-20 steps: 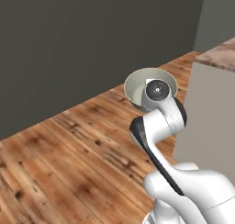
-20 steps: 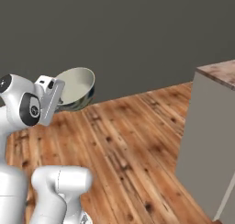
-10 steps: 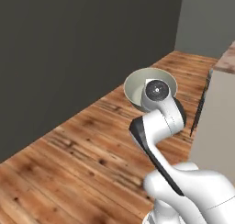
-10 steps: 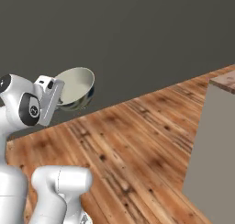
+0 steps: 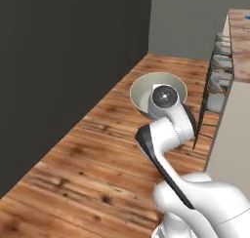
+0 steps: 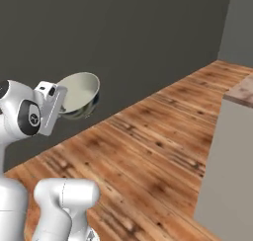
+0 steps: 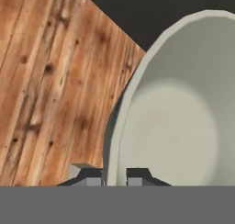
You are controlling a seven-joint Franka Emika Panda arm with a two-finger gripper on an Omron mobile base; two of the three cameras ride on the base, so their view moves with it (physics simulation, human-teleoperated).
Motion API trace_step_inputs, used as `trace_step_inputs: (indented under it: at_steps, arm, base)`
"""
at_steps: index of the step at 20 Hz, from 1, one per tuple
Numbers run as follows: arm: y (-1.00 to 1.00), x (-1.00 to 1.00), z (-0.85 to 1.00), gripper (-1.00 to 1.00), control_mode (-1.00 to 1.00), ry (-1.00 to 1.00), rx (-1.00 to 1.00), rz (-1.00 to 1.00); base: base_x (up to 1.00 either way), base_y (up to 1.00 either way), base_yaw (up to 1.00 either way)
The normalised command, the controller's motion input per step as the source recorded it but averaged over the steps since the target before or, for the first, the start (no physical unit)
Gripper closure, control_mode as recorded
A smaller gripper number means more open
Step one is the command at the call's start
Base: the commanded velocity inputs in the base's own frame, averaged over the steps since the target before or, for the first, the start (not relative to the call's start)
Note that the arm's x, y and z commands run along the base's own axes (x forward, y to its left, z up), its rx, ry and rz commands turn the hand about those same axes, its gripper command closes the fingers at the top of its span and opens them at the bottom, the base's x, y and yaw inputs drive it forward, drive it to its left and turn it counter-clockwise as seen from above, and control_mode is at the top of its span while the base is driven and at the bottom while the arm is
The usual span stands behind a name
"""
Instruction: Move the bowls from the cabinet to the plates on the dining table.
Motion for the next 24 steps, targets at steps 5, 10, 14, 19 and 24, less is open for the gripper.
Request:
trace_step_inputs:
  at_steps: [5, 10, 14, 19, 24]
  arm:
    - [0.0, 0.0, 0.0, 1.0, 1.0, 0.0, 0.0, 0.0]
    - [0.0, 0.0, 0.0, 1.0, 1.0, 0.0, 0.0, 0.0]
    - [0.0, 0.0, 0.0, 1.0, 1.0, 0.0, 0.0, 0.0]
    - [0.0, 0.0, 0.0, 1.0, 1.0, 0.0, 0.0, 0.0]
    - [0.0, 0.0, 0.0, 1.0, 1.0, 0.0, 0.0, 0.0]
  base:
    - [0.98, 0.19, -0.48]
    - [1.0, 0.27, -0.42]
    - [1.0, 0.36, -0.39]
    - [1.0, 0.38, -0.39]
    - [1.0, 0.42, -0.39]
